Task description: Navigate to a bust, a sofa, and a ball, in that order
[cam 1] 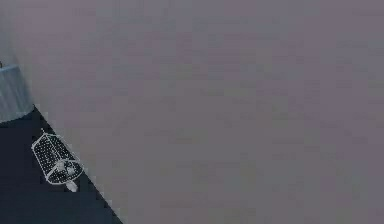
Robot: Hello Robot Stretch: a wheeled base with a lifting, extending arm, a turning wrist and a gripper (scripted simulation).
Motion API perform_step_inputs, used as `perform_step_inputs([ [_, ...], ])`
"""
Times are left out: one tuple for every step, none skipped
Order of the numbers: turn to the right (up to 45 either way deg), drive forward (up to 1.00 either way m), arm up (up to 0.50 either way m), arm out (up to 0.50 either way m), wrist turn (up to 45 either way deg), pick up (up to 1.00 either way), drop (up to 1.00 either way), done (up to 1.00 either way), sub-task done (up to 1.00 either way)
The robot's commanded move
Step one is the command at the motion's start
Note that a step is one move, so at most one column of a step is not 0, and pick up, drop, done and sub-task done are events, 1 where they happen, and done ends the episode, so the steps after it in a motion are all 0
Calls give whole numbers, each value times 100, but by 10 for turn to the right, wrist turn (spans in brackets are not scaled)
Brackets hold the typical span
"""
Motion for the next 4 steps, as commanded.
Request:
perform_step_inputs([
  [-420, 0, 0, 0, 0, 0, 0, 0, 0],
  [-30, 0, 0, 0, 0, 0, 0, 0, 0],
  [0, 100, 0, 0, 0, 0, 0, 0, 0],
  [0, 50, 0, 0, 0, 0, 0, 0, 0],
])
